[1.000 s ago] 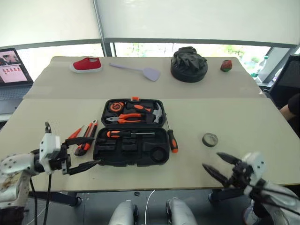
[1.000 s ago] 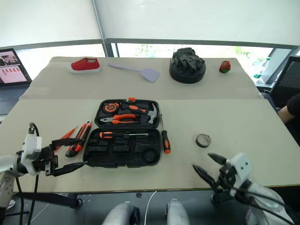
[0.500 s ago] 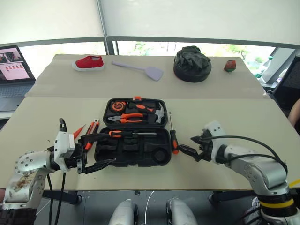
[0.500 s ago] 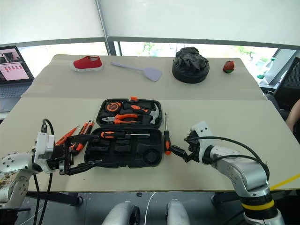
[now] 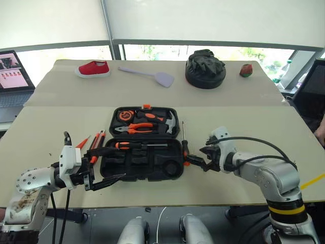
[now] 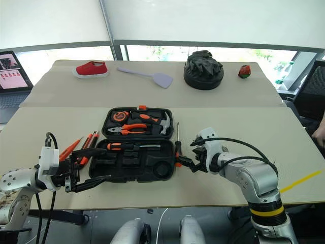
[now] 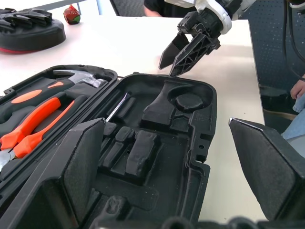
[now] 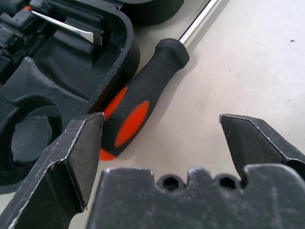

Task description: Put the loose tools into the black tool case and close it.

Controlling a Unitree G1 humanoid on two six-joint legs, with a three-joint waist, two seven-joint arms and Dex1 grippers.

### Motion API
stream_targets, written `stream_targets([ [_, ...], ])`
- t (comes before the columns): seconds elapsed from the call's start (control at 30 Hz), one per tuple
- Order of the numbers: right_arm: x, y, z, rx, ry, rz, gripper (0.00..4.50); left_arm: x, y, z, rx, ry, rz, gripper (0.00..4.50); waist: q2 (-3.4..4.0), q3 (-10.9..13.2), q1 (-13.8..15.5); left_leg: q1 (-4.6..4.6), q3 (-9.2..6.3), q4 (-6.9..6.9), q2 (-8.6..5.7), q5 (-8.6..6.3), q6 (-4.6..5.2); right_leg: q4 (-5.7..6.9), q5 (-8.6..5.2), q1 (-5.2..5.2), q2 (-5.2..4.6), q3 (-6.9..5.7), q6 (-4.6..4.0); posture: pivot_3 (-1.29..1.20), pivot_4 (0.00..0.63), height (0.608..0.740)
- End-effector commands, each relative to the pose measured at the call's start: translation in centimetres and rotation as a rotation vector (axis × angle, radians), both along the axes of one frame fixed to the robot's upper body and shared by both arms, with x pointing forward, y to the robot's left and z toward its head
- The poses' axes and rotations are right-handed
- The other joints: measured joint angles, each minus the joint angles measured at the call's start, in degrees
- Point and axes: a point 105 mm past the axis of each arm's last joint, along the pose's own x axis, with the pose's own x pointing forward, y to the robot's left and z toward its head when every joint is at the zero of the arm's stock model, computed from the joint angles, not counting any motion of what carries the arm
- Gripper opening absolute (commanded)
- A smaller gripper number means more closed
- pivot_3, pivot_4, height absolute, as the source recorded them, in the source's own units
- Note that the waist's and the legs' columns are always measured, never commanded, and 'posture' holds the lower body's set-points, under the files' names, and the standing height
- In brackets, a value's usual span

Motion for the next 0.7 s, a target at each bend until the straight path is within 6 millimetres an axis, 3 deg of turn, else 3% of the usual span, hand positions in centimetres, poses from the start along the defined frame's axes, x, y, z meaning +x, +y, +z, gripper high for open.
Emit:
stream_targets([
  [0.03,0.3,-0.4,0.3,-0.05,-0.002,-0.007,4.5,-0.2,-0.4,0.7,-0.006,-0.05,-0.009,4.47,0.0,0.0,0.04,-0.01,0.0,0.0,-0.01,0.0,0.0,-0.01,0.0,0.0,-0.01,-0.01,0.0,0.0,0.15,0.74],
  [0.2,0.8,-1.0,-0.5,-0.191,0.027,-0.022,4.5,0.0,-0.5,0.8,-0.01,-0.058,-0.009,4.47,0.0,0.0,-0.04,0.03,0.0,0.0,0.0,0.0,0.0,-0.02,0.0,0.02,-0.01,-0.01,0.0,0.0,0.15,0.74],
  [0.33,1.3,0.1,-0.5,-0.194,0.034,-0.024,4.5,0.3,-0.5,0.9,-0.012,-0.066,-0.01,4.47,-0.01,-0.01,0.05,0.03,-0.03,0.01,-0.01,0.0,0.0,-0.03,0.0,0.06,-0.02,-0.04,0.0,0.0,0.15,0.74],
  [0.47,0.6,0.4,-2.0,-0.245,0.143,-0.023,3.48,0.5,-0.7,1.1,-0.016,-0.082,-0.014,4.5,-0.04,-0.03,-0.01,0.05,-0.02,0.01,0.0,0.0,0.0,-0.04,0.0,0.06,-0.01,-0.03,0.0,0.0,0.15,0.74],
  [0.6,0.2,-0.2,-2.4,-0.219,0.187,-0.055,2.07,0.6,-0.7,1.1,-0.02,-0.084,-0.012,4.5,-0.19,-0.14,0.2,0.09,-0.04,-0.01,-0.01,0.0,0.0,-0.05,0.0,0.11,-0.04,-0.05,0.0,0.0,0.15,0.74],
  [0.7,-0.1,-0.8,-2.4,-0.187,0.207,-0.097,1.38,0.6,-0.7,0.9,-0.022,-0.085,-0.009,4.5,-0.36,-0.27,0.58,0.1,-0.07,0.0,-0.03,0.0,0.0,-0.15,0.01,0.19,-0.08,-0.08,0.01,0.0,0.15,0.74],
])
